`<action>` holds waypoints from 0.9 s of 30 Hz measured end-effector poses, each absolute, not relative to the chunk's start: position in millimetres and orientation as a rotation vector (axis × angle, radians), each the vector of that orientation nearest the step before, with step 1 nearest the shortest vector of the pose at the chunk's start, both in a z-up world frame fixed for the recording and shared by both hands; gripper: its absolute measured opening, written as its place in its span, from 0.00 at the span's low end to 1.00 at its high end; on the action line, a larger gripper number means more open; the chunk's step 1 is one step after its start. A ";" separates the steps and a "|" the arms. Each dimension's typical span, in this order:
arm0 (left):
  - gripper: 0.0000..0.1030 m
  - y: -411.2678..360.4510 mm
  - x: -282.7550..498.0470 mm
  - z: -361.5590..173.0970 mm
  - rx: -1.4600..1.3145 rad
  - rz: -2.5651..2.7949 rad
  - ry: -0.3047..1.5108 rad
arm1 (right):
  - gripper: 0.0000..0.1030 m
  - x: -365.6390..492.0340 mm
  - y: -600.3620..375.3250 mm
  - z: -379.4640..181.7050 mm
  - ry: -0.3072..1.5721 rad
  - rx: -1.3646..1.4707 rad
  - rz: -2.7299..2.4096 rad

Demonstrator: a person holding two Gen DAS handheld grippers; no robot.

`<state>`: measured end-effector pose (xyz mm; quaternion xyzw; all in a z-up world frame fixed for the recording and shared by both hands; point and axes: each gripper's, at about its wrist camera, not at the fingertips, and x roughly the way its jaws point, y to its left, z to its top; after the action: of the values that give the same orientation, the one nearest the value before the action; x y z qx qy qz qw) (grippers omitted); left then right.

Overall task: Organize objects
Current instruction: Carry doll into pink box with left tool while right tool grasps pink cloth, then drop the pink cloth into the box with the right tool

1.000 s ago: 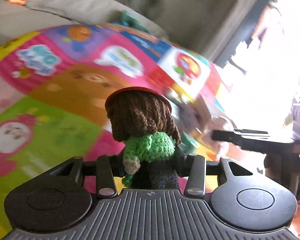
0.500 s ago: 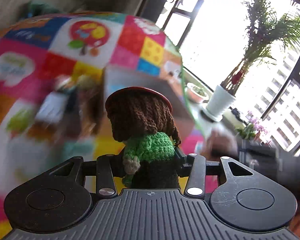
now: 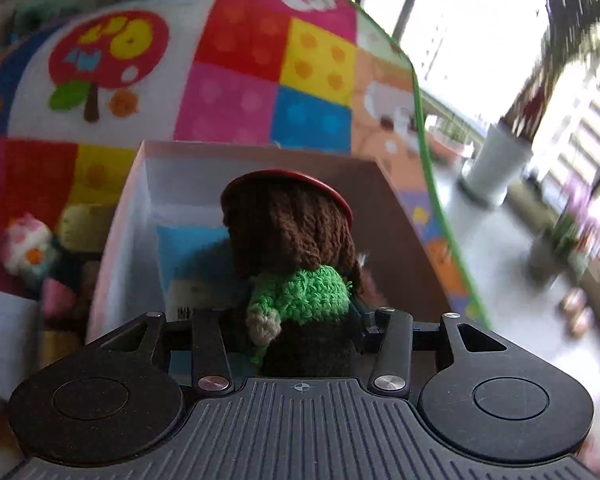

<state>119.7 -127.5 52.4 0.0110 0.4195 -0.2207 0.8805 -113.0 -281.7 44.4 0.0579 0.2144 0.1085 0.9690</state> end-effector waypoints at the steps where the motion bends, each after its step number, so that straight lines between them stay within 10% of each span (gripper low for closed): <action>1: 0.48 -128.2 111.7 54.6 0.073 -0.455 0.870 | 0.23 -110.5 -283.3 42.2 0.442 0.122 0.223; 27: 0.46 54.6 -24.0 61.0 -0.171 -0.301 0.671 | 0.23 153.2 -269.1 97.6 0.748 0.160 0.093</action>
<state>-24.0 54.6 61.0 -0.0833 0.3274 -0.1471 0.9296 153.2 -269.1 97.6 0.0781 0.3649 0.0455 0.9267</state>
